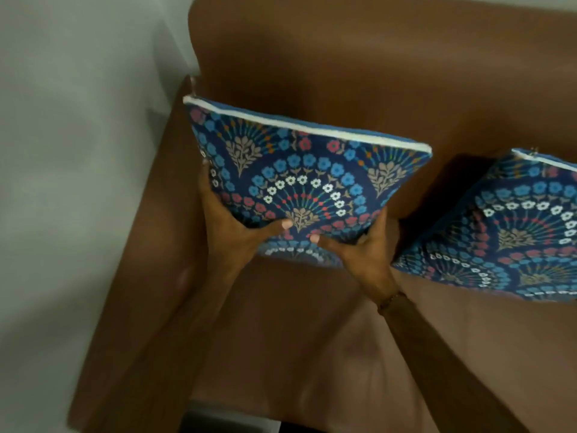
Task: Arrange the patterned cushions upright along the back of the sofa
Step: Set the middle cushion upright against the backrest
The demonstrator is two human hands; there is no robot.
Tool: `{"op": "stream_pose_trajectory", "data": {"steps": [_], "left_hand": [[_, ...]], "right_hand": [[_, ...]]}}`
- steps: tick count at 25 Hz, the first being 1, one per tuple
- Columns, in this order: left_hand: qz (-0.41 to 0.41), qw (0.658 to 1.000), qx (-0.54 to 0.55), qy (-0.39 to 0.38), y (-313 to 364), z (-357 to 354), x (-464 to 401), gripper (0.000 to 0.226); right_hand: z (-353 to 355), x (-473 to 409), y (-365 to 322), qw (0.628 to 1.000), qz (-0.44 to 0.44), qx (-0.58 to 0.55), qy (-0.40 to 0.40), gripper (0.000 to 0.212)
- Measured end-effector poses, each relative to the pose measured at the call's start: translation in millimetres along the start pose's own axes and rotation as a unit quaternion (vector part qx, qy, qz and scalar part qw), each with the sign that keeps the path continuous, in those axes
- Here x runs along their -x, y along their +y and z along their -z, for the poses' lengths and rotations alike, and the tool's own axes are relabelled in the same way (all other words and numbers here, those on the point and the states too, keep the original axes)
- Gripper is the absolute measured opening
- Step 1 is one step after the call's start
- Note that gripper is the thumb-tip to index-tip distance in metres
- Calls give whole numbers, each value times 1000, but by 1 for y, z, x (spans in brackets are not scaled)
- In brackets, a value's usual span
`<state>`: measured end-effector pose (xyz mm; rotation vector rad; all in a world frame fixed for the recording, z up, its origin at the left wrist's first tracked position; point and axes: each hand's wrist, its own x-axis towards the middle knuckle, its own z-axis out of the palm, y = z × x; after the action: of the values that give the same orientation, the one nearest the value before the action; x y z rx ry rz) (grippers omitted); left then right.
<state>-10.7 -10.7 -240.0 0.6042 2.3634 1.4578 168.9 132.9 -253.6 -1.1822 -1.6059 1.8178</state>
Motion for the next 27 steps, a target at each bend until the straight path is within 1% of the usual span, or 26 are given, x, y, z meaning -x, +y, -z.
{"op": "stream_pose_trajectory", "data": {"steps": [2,5,9,11,13,15,16,17,18,19,20,21,22,23,25,26,27], "left_hand": [[-9,1000,-6,-10,4,-3,-14,152],[-24,999,-34,-18,1,-3,-19,151],[-12,998,-59,5,-5,2,-8,144],[-13,996,-86,-10,1,-1,-1,140],[0,994,-110,8,13,-11,19,129],[18,986,-156,58,31,-30,50,114],[15,977,-198,80,38,-44,69,107],[-3,968,-237,80,39,-60,88,100],[-20,968,-246,53,43,-82,107,96],[-24,973,-229,0,46,-105,121,94],[-17,978,-197,-68,56,-128,136,92],[-12,980,-159,-123,67,-154,147,90],[-7,980,-123,-158,79,-179,156,92],[-4,981,-92,-172,90,-205,161,99],[-2,983,-51,-177,119,-254,165,115],[-4,984,-40,-175,129,-276,163,125],[-7,985,-39,-169,131,-295,159,133]], "right_hand": [[-4,-23,-7,998,27,52,-22,101],[-3,-41,-6,994,9,106,-36,113],[-1,-42,1,990,-2,117,-83,118],[-1,-47,-2,989,-6,107,-102,124],[9,-42,-9,989,-23,97,-111,122],[32,-19,-24,987,-50,112,-98,108],[49,-4,-29,987,-45,136,-70,96],[69,10,-28,986,-14,165,-25,79],[96,24,-26,980,33,194,29,61],[125,38,-25,970,79,217,80,46],[157,48,-21,957,111,234,129,36],[194,57,-18,944,129,248,175,31],[230,65,-18,932,134,256,219,30],[268,72,-19,920,132,259,264,33],[346,75,-20,900,104,252,342,47],[382,70,-20,897,69,244,363,55],[412,61,-19,903,25,239,357,66]]}}
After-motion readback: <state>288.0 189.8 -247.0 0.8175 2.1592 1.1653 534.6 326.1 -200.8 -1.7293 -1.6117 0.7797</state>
